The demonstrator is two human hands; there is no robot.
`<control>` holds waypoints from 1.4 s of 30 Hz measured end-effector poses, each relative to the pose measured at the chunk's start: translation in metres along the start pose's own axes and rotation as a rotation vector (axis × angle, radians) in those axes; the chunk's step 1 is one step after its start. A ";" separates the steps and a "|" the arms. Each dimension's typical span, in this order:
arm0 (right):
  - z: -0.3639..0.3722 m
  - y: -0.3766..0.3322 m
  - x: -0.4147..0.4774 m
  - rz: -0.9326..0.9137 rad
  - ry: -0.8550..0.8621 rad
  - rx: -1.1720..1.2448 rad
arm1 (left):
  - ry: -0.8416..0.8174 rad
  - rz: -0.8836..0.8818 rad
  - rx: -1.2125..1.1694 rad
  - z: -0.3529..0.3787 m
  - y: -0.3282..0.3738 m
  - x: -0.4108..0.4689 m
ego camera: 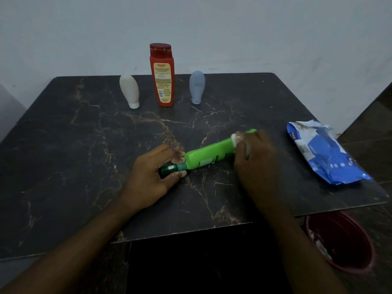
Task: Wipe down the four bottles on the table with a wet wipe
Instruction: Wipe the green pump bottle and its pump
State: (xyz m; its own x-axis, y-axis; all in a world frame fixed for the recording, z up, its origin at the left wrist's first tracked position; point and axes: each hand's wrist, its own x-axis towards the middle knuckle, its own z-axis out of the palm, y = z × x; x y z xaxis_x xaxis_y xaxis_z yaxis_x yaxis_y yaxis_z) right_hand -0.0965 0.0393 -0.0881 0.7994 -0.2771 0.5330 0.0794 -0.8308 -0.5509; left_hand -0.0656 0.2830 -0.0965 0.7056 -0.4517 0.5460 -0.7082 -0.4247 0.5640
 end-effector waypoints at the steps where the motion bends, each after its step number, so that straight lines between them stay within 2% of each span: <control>1: -0.004 0.013 0.008 0.052 0.021 -0.030 | -0.001 0.005 -0.003 0.000 -0.001 0.000; 4: -0.011 0.040 0.021 0.163 0.048 -0.049 | 0.007 0.009 -0.005 0.001 -0.001 0.000; 7: -0.003 0.022 0.012 0.215 0.051 -0.042 | 0.018 0.006 -0.013 0.002 -0.002 0.000; 9: 0.007 -0.005 -0.003 0.181 0.048 0.031 | 0.022 0.000 -0.019 0.003 -0.002 0.000; 13: 0.022 -0.043 -0.030 -0.008 -0.003 0.148 | 0.039 -0.010 -0.019 0.001 -0.002 0.000; 16: 0.016 -0.025 -0.019 -0.037 -0.012 0.085 | 0.037 -0.022 -0.017 0.001 -0.002 0.001; 18: 0.008 0.002 -0.002 0.029 0.035 -0.023 | 0.053 -0.047 -0.063 0.001 -0.004 0.002; 20: -0.002 0.029 0.014 0.146 0.031 0.007 | 0.082 -0.103 -0.160 0.000 -0.005 0.004; 22: -0.008 0.045 0.023 0.254 -0.047 0.179 | 0.124 -0.192 -0.262 -0.002 -0.003 0.008; 27: -0.014 0.038 0.021 0.320 -0.177 0.304 | 0.341 -0.401 -0.582 -0.006 -0.007 0.021; 30: -0.003 0.022 0.006 0.406 -0.162 0.422 | 0.491 -0.490 -0.920 -0.008 -0.003 0.035; 32: 0.007 0.009 -0.004 0.419 -0.126 0.479 | 0.532 -0.522 -1.005 -0.005 0.004 0.046; 37: 0.029 -0.026 -0.029 0.476 -0.147 0.565 | 0.614 -0.559 -0.913 0.016 0.023 0.070; 42: 0.037 -0.056 -0.058 0.364 -0.235 0.631 | 0.635 -0.503 -0.605 0.034 0.039 0.076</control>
State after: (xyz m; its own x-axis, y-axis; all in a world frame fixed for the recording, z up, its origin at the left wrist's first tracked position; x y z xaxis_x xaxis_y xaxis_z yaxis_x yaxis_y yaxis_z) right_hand -0.1253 0.1199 -0.1120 0.9402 -0.3123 0.1360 0.0553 -0.2540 -0.9656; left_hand -0.0398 0.2054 -0.0543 0.9254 0.2463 0.2880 -0.3194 0.0978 0.9426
